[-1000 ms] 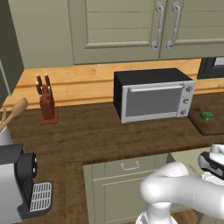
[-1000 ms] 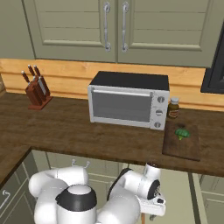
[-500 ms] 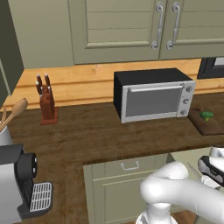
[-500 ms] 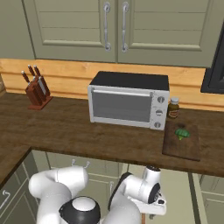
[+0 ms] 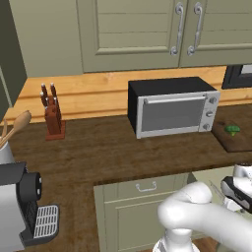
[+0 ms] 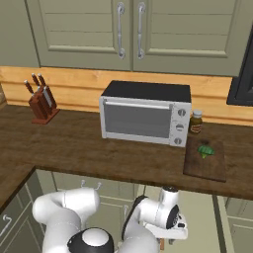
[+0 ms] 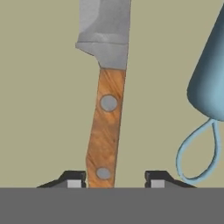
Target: Place the appropriate cutting tool for cutting the broccoli skin on the cutting board.
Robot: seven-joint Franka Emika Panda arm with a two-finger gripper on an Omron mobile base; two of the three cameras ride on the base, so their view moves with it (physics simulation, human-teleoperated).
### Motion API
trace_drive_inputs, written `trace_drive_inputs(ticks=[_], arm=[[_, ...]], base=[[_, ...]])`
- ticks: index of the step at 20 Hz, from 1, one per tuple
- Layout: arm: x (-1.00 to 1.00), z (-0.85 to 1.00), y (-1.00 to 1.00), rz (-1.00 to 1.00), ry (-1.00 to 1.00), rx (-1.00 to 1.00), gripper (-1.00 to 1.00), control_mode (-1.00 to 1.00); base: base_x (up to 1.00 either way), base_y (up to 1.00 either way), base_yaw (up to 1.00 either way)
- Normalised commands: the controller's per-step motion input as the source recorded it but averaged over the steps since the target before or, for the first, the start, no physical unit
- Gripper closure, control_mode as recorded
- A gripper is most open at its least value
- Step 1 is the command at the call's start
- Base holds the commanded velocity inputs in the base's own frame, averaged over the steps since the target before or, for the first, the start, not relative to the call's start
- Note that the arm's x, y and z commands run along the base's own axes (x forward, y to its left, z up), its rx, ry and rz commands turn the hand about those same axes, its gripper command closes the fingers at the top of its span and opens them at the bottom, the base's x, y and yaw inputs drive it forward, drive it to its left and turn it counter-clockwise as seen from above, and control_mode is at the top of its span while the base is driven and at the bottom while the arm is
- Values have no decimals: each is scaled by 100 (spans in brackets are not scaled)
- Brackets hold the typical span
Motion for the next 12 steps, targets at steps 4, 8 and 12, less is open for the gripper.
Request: trace_drive_inputs(ticks=[4,8,12], arm=[[-24,0,40,1,0,0,100,-100],[-31,9,9,7,0,0,100,-100],[-52,53,-17,15,-2,0,100,-100]], base=[[0,0,0],[0,0,0],[0,0,0]])
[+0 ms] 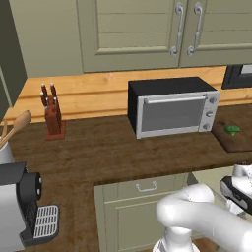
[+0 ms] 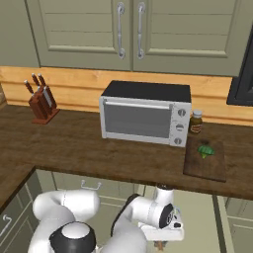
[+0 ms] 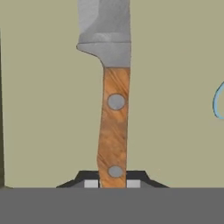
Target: Place the appropriate cutting tool for cutting the broccoli skin on the cutting board.
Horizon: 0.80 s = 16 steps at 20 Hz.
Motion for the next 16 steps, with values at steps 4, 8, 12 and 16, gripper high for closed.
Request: trace_drive_inputs(ticks=[4,8,12,16], arm=[[-56,79,-48,21,-6,0,100,-100],[-63,99,-34,19,-8,0,100,-100],[-62,100,-14,19,-11,0,100,-100],[-61,100,-17,18,-8,0,100,-100]], base=[[0,0,0],[0,0,0],[0,0,0],[0,0,0]])
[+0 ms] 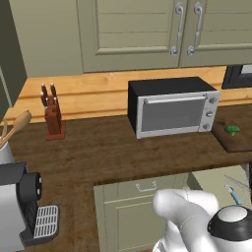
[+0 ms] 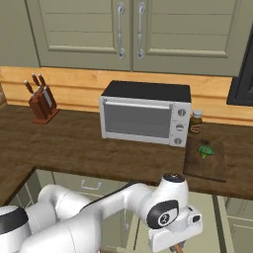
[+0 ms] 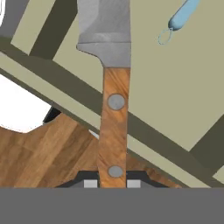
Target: Place the appropriate cutting tool for cutting the broccoli skin on the cutting board.
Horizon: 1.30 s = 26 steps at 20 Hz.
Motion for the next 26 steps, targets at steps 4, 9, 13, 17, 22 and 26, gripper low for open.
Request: trace_drive_inputs(ticks=[4,9,13,17,22,26], arm=[[-12,100,-47,10,-6,0,100,-100],[50,93,-66,0,-2,0,100,-100],[88,66,-69,-1,0,1,100,-100],[94,31,-75,-2,0,4,100,-100],[92,1,-55,0,0,5,100,-100],[100,-8,-34,0,0,3,100,-100]], base=[[0,0,0],[0,0,0],[0,0,0],[0,0,0],[0,0,0],[0,0,0]])
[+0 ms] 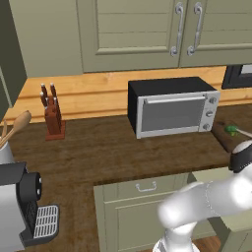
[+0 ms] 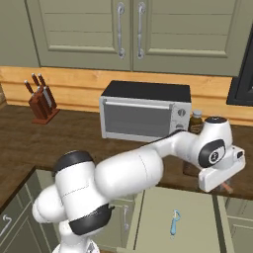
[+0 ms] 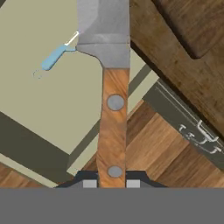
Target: Place the appropriate cutting tool for cutting the broccoli skin on the cutting board.
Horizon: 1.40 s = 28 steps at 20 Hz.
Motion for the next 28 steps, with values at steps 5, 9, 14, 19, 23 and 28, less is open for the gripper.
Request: trace_drive_inputs(ticks=[5,9,14,19,23,28], arm=[[94,-35,-28,2,0,0,100,-100],[88,-49,-22,5,0,1,100,-100],[69,-52,-8,7,0,2,100,-100],[38,-71,0,8,0,0,100,-100],[16,-72,0,8,-5,0,100,-100],[0,-49,0,9,-11,0,-100,-100]], base=[[0,0,0],[0,0,0],[0,0,0],[0,0,0],[0,0,0],[0,0,0]])
